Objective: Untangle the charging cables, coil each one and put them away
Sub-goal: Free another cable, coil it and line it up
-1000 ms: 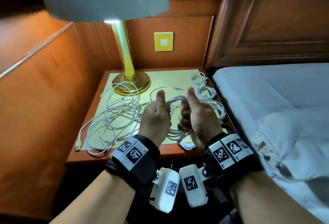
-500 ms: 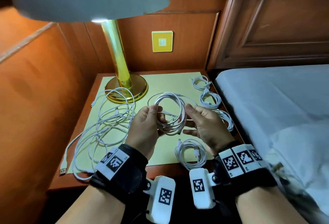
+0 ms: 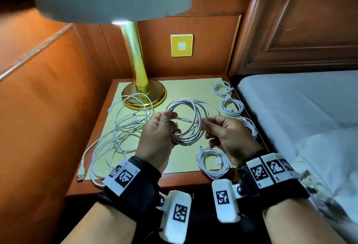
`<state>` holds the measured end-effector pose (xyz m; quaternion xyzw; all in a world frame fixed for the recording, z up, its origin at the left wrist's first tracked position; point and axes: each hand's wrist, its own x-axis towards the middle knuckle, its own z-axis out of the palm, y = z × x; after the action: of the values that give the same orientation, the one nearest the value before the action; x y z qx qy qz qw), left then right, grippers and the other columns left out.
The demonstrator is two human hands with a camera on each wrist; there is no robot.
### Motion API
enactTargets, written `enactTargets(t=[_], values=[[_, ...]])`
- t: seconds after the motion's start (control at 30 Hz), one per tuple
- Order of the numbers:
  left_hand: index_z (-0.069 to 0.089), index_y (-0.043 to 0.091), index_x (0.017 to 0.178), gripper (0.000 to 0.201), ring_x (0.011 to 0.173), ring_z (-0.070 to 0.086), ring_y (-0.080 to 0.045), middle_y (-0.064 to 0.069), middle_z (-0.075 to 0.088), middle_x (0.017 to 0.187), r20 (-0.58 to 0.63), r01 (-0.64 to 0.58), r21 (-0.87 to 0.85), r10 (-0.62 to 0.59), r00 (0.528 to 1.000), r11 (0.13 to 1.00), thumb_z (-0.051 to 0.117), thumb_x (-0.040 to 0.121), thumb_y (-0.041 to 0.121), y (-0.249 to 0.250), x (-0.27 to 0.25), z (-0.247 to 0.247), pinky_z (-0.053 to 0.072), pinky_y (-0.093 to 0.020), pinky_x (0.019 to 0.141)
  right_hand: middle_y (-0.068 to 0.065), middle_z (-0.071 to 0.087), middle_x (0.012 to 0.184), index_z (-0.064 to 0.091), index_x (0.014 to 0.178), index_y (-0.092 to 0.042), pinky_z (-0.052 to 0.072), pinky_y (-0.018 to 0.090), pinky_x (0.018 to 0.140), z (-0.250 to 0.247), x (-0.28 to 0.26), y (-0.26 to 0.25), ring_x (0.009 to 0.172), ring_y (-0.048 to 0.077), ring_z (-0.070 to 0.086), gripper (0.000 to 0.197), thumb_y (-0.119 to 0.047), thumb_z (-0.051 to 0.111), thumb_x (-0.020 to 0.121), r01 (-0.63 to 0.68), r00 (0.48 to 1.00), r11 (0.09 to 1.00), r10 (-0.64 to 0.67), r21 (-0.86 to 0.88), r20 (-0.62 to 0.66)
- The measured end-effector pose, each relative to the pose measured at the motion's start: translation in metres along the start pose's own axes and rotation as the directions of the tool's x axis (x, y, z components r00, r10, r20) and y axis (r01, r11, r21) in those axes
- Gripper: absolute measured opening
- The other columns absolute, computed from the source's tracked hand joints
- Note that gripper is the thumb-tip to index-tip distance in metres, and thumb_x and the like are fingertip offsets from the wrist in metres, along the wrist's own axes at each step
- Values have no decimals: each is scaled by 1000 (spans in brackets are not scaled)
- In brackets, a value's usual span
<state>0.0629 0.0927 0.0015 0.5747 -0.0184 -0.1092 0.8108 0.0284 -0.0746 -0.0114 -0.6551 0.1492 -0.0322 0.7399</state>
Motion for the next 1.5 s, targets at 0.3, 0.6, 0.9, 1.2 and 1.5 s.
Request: enactTargets(t=[0.3, 0.6, 0.9, 1.2, 1.5], values=[[59, 13, 96, 20, 58, 45, -11, 12, 48, 59, 11, -197, 295, 203, 979, 935, 44, 106, 21, -6, 3, -8, 39, -33, 62, 2, 66, 74, 67, 101, -9, 40, 29, 54, 5, -1, -8, 64, 16, 58, 44, -50, 53, 97, -46, 997, 992, 39, 114, 68], [60, 14, 97, 18, 55, 46, -3, 7, 50, 64, 78, -304, 422, 300, 951, 854, 46, 105, 21, -5, 0, -4, 41, -21, 56, 4, 56, 78, 71, 86, -22, 37, 26, 54, 5, 0, -2, 64, 12, 46, 16, -36, 77, 82, 87, 990, 993, -78, -77, 121], [54, 19, 95, 11, 64, 57, -21, -4, 59, 73, 113, -325, 535, 315, 942, 780, 48, 104, 16, -8, -2, -2, 51, -41, 64, 8, 58, 78, 71, 91, -3, 29, 24, 56, 15, -2, -4, 62, 11, 39, 45, -48, 68, 82, 146, 989, 989, -147, 20, 34], [53, 18, 103, 10, 71, 57, -12, 3, 63, 83, 143, -310, 687, 297, 944, 657, 46, 103, 11, -13, 0, -7, 43, -18, 61, 3, 54, 68, 50, 66, -16, 30, 31, 59, 22, -7, -9, 59, 15, 41, 41, -37, 44, 101, -46, 993, 950, 9, 308, 121], [53, 21, 98, 13, 75, 69, -16, 0, 67, 82, 153, -310, 663, 282, 947, 681, 47, 102, 10, -15, 0, -7, 58, -43, 71, -1, 56, 73, 49, 86, -17, 40, 34, 71, 21, -5, -3, 78, 22, 55, 24, -8, 70, 82, 13, 988, 989, -35, 148, 153]])
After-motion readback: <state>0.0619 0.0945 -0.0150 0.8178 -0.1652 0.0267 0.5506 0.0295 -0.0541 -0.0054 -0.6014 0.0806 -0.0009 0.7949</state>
